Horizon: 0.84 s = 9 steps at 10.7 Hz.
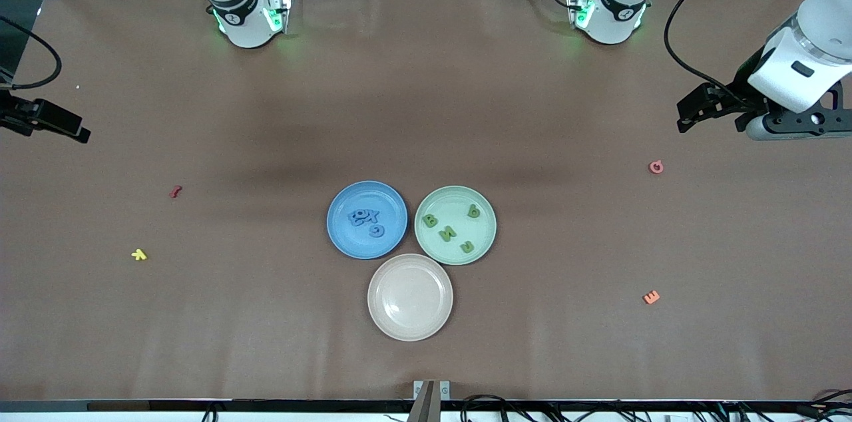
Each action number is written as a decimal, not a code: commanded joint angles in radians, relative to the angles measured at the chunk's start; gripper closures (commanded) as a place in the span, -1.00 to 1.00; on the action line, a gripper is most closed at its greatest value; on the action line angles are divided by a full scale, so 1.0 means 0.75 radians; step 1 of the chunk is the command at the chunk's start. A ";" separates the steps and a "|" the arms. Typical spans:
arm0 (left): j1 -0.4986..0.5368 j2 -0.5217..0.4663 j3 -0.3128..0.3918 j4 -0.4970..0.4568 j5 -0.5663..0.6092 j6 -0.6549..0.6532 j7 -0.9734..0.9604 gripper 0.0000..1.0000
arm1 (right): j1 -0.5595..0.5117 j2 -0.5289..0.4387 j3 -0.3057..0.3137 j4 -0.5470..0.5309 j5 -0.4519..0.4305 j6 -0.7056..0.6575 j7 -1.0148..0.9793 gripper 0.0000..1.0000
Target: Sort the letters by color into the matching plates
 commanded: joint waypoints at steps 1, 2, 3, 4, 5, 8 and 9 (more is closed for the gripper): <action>0.022 -0.005 0.000 0.010 -0.039 -0.021 0.002 -1.00 | -0.002 0.006 0.006 0.018 0.008 -0.013 0.020 -1.00; 0.024 -0.003 0.000 0.010 -0.039 -0.019 0.006 -1.00 | -0.002 0.008 0.006 0.018 0.008 -0.013 0.020 -1.00; 0.022 0.011 0.000 0.016 -0.039 -0.019 0.006 -1.00 | -0.002 0.008 0.006 0.018 0.008 -0.015 0.020 -1.00; 0.022 0.011 0.000 0.018 -0.039 -0.019 0.004 -1.00 | 0.006 0.008 0.006 0.018 0.006 -0.015 0.020 -1.00; 0.022 0.013 0.000 0.020 -0.041 -0.019 0.006 -1.00 | 0.010 0.008 0.006 0.018 0.006 -0.013 0.020 -1.00; 0.028 0.017 0.000 0.030 -0.041 -0.019 0.008 -1.00 | 0.016 0.010 0.004 0.018 0.006 -0.013 0.020 -1.00; 0.056 0.019 0.000 0.030 -0.064 -0.019 0.008 -1.00 | 0.016 0.010 0.006 0.018 0.006 -0.013 0.018 -1.00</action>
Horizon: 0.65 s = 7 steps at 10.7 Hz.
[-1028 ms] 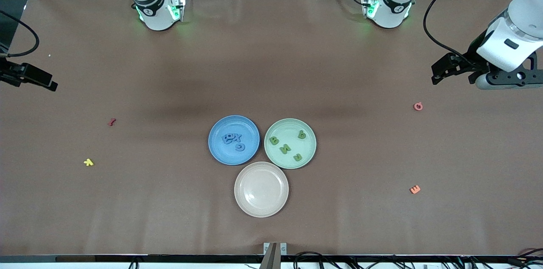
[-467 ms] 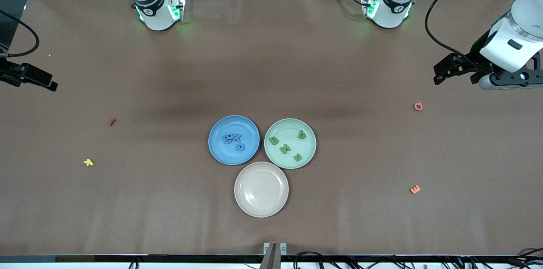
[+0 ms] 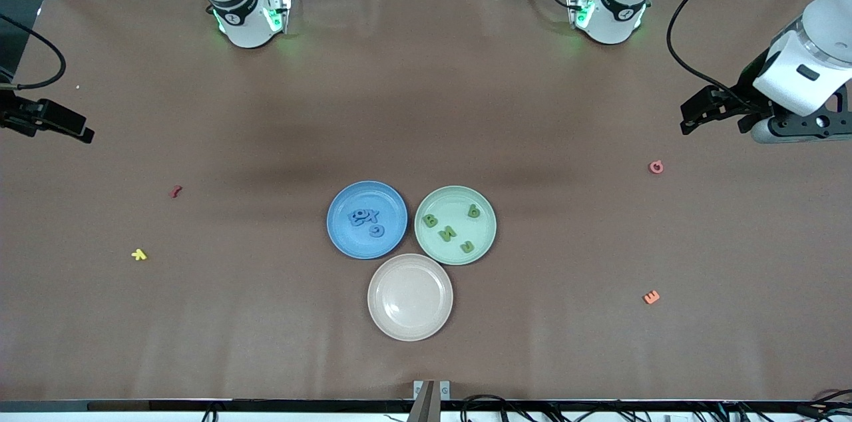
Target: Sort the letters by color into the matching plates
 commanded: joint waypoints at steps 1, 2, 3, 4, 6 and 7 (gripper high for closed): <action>0.044 0.015 -0.001 0.027 -0.092 -0.019 0.008 -1.00 | 0.004 0.009 0.003 0.018 0.004 -0.013 0.020 -1.00; 0.044 0.017 0.003 0.031 -0.099 -0.019 0.008 -1.00 | 0.004 0.009 0.003 0.020 0.004 -0.013 0.018 -1.00; 0.044 0.018 0.009 0.031 -0.099 -0.019 0.008 -1.00 | 0.004 0.009 0.003 0.020 0.004 -0.013 0.020 -1.00; 0.044 0.018 0.009 0.031 -0.097 -0.019 0.008 -1.00 | 0.004 0.009 0.003 0.018 0.006 -0.013 0.020 -1.00; 0.042 0.020 0.007 0.031 -0.088 -0.019 0.008 -1.00 | 0.006 0.011 0.005 0.020 0.006 -0.013 0.020 -1.00; 0.042 0.018 0.007 0.031 -0.084 -0.019 0.008 -1.00 | 0.006 0.011 0.005 0.018 0.006 -0.013 0.020 -1.00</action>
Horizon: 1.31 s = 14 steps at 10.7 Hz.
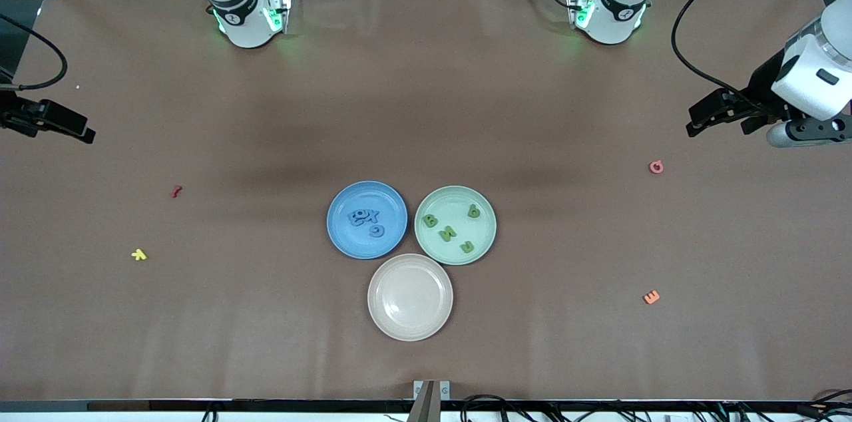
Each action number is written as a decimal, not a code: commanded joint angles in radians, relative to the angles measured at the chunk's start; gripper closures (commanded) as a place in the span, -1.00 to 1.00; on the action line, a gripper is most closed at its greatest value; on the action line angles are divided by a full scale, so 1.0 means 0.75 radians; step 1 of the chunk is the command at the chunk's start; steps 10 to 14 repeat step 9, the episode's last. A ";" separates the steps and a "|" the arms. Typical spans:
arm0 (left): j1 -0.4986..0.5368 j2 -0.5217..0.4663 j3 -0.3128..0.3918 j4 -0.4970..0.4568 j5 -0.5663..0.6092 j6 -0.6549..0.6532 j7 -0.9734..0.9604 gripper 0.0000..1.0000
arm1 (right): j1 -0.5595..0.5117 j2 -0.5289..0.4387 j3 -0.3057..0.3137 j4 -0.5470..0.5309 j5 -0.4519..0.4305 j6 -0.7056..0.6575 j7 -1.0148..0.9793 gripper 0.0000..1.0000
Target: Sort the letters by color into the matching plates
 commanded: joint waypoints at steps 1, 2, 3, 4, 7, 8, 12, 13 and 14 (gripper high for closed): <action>0.001 0.010 0.003 0.029 -0.020 -0.019 0.006 -1.00 | 0.004 0.009 0.004 0.018 0.006 -0.013 0.020 -1.00; 0.001 0.010 0.001 0.031 -0.016 -0.015 0.006 -1.00 | 0.004 0.009 0.004 0.020 0.006 -0.013 0.020 -1.00; -0.001 0.010 0.001 0.031 0.002 -0.011 0.006 -1.00 | 0.004 0.009 0.004 0.018 0.006 -0.013 0.020 -1.00; -0.001 0.010 0.001 0.029 0.019 -0.003 0.006 -1.00 | 0.004 0.009 0.004 0.020 0.006 -0.013 0.020 -1.00; -0.011 0.012 -0.003 0.031 0.078 0.008 0.006 -1.00 | 0.004 0.009 0.004 0.018 0.006 -0.013 0.020 -1.00; -0.009 0.012 -0.003 0.029 0.078 0.008 0.006 -1.00 | 0.004 0.011 0.004 0.018 0.006 -0.013 0.020 -1.00; -0.009 0.012 -0.003 0.031 0.078 0.008 0.006 -1.00 | 0.004 0.011 0.004 0.018 0.006 -0.011 0.020 -1.00; -0.009 0.012 -0.003 0.031 0.078 0.008 0.006 -1.00 | 0.004 0.011 0.004 0.018 0.006 -0.011 0.020 -1.00; -0.009 0.012 -0.003 0.031 0.078 0.008 0.006 -1.00 | 0.004 0.011 0.004 0.018 0.006 -0.011 0.020 -1.00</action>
